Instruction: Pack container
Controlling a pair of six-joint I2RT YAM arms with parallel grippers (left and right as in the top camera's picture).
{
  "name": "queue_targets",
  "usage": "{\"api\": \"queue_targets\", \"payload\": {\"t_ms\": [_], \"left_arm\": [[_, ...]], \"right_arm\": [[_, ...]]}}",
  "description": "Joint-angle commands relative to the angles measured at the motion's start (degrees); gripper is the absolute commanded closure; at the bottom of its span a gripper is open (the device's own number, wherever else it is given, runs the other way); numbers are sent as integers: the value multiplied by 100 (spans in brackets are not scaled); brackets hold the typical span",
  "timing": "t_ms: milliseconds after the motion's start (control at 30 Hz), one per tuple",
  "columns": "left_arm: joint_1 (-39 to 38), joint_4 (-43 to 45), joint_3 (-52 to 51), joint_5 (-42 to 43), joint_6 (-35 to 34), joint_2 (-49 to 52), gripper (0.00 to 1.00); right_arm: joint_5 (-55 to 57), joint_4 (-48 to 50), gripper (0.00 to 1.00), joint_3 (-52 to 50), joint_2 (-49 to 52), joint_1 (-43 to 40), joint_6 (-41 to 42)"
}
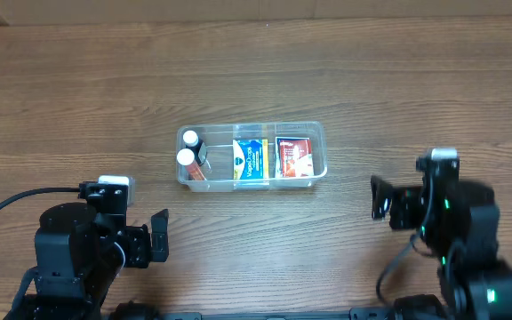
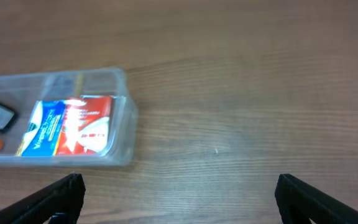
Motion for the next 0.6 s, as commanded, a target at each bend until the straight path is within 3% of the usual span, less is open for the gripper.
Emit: {"api": "queue_targets", "payload": {"t_ms": [0,167,400,567], "left_arm": [[-26,17,-42,-22,-20,-9,0],[-26,17,-42,-22,-20,-7,0],[-26,17,-42,-22,-20,-9,0],[-26,15,-42,-22,-20,-9,0]], "right_arm": [[-713,444,0,-761,-1019,31,-837],[-1185,1364,1,-1860,-2330,31,-1043],[-1224,3117,0,-2990,-3034,31,-1152],[-1224,3727,0,-3722,-3587,31,-1154]]}}
